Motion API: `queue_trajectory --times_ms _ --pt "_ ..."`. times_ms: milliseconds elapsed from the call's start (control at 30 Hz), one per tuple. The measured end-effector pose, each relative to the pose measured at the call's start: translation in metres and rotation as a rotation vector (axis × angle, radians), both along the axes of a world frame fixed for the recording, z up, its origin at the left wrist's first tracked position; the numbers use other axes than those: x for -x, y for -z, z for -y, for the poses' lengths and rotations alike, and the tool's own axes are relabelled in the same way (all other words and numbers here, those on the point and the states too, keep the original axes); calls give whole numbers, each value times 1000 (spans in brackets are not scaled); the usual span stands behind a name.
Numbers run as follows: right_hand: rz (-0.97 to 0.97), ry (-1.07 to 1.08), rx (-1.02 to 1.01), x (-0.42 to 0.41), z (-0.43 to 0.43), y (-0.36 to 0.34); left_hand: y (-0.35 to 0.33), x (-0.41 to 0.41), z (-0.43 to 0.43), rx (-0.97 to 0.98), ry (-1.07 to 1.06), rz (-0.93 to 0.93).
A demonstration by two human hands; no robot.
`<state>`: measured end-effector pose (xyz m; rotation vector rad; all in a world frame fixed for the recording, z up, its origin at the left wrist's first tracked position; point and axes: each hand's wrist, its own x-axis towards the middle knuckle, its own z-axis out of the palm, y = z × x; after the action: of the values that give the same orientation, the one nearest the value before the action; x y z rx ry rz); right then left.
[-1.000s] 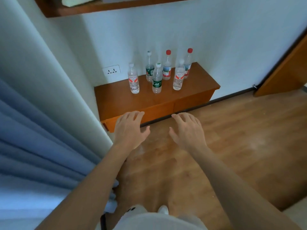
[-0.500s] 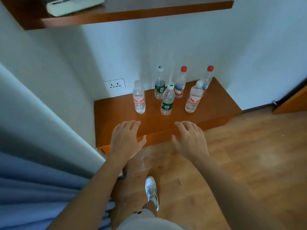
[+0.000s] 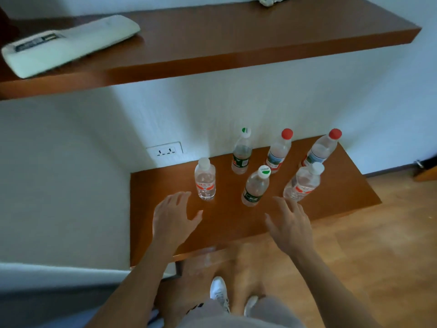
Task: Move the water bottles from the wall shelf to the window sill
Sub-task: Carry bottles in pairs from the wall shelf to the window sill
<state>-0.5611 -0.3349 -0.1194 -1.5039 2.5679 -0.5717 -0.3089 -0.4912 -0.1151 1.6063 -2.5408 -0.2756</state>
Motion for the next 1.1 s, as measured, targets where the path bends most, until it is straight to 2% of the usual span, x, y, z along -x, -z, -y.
queue_trajectory --times_ms 167,333,433,633,800,1100 --pt "195 70 2 19 27 16 16 16 24 -142 -142 -60" --pt "539 110 60 26 60 40 37 38 44 -318 -224 -352" --pt "640 126 105 24 76 49 44 54 54 -348 -220 -459" --pt "740 111 206 24 93 62 56 70 67 -441 -169 -698" --pt "773 145 222 21 104 65 57 76 70 -348 -146 -743" --pt "792 77 243 15 120 32 35 81 71 -362 -139 -861"
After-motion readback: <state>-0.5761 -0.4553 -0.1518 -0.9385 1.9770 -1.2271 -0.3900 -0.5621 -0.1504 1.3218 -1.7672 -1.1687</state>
